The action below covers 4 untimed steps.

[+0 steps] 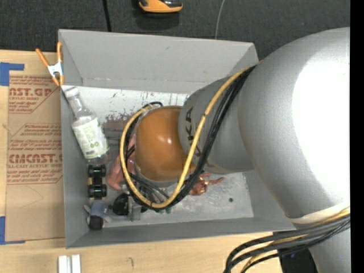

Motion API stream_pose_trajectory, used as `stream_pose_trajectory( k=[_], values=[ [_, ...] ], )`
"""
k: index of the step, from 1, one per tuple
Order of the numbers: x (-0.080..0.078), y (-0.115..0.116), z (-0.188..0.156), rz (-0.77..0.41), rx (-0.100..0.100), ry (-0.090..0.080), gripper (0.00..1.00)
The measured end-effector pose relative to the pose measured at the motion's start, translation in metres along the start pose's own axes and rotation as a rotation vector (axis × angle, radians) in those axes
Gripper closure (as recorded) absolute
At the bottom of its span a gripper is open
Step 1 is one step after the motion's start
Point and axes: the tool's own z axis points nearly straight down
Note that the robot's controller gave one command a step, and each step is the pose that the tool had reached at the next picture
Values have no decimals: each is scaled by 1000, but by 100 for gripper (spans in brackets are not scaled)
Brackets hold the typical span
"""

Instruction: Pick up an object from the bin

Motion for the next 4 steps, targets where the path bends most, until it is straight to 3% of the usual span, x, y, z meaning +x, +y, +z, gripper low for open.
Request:
stream_pose_trajectory(
  k=[1,4],
  values=[
    [-2,0,-9,0,-1,-9,100],
    [1,0,-43,-1,2,3,100]
  ],
)
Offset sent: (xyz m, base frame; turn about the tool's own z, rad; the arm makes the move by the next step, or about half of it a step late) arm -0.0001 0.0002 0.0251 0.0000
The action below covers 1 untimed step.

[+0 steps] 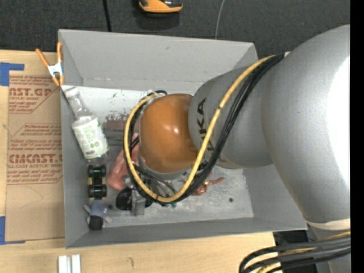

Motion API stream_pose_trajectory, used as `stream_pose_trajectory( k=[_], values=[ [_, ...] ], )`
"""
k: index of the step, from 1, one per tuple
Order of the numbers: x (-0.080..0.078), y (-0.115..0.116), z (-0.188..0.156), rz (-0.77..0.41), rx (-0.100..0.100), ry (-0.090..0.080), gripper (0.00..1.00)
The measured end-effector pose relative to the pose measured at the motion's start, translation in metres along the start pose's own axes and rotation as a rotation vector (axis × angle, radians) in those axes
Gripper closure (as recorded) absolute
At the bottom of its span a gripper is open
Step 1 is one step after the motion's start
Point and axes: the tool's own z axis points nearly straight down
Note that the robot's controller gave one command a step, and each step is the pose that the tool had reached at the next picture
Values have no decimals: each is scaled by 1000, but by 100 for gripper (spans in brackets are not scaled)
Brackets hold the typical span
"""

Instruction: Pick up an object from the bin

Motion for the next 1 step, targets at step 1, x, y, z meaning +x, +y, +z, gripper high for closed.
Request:
stream_pose_trajectory(
  k=[1],
  values=[
    [-2,0,-19,0,-1,-8,100]
  ],
)
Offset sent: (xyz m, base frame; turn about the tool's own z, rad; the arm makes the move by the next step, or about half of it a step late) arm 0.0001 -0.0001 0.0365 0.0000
